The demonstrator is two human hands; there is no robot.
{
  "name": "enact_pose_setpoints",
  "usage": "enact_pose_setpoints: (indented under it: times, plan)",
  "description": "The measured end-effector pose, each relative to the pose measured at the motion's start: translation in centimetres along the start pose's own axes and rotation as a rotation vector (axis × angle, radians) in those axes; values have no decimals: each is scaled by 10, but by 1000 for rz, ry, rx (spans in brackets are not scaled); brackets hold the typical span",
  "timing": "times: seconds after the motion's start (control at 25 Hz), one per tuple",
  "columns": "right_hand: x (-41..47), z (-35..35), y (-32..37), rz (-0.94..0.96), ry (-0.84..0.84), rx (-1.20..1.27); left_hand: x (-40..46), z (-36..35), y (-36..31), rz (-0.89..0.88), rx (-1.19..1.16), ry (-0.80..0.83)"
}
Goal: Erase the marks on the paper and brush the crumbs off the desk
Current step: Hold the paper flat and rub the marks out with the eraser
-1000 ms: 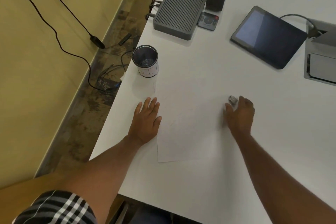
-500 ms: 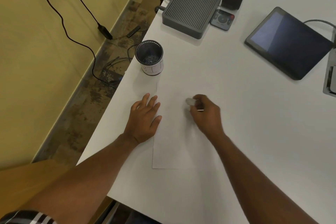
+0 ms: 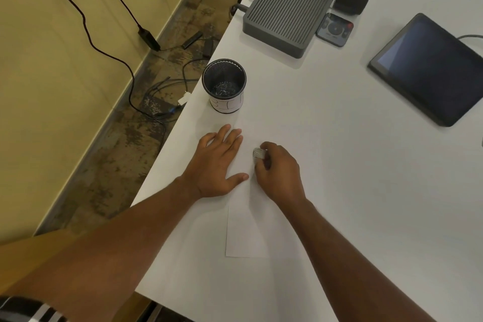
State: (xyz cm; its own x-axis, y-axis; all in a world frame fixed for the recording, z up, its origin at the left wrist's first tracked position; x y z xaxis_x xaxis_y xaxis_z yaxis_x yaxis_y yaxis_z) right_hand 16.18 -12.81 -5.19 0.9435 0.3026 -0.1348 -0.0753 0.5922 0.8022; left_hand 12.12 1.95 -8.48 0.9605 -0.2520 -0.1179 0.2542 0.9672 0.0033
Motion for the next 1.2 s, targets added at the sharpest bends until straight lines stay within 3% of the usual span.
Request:
enact_pose_setpoints:
  times: [0.24,0.44,0.6,0.72,0.76,0.88,1.04,1.16,1.2]
  plan:
    - [4,-11,0,-36,-18,26,1,3,0,35,-3,-63]
    - [6,-18,14,105,69,-43,1,1,1,42,-6,-69]
    - [25,16,-3,-7,-91,-84,1,1,2,63,12,-57]
    - [3,-23,20,162,127,-118,2,3,1,44,3,-74]
    - [8,-19,16,156,117,-121,2,2,1,49,4,-70]
    - [31,18,-4,-12,-123,-105,2,2,3,76,19,-51]
    - [11,-21,23,178,131,-127,2,5,1,48,5,-70]
    - [42,22,-1,20,-96,-162,2,3,2,75,13,-36]
    - [44,23,-1,12,-102,-173,3,3,2,77,9,-37]
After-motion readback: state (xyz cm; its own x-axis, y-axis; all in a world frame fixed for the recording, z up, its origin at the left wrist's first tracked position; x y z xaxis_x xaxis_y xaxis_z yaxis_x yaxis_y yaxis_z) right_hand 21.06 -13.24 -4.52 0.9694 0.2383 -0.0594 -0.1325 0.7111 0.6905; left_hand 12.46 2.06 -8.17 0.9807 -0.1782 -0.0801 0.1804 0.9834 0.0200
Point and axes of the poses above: each hand's wrist, its own x-axis towards the middle knuckle, its own z-axis out of the back of the hand, y = z × x, the point moved 8 cm from there along x, towards the middle knuckle, and after that the axes turned 12 degrees about x, right-handed, at the moved point
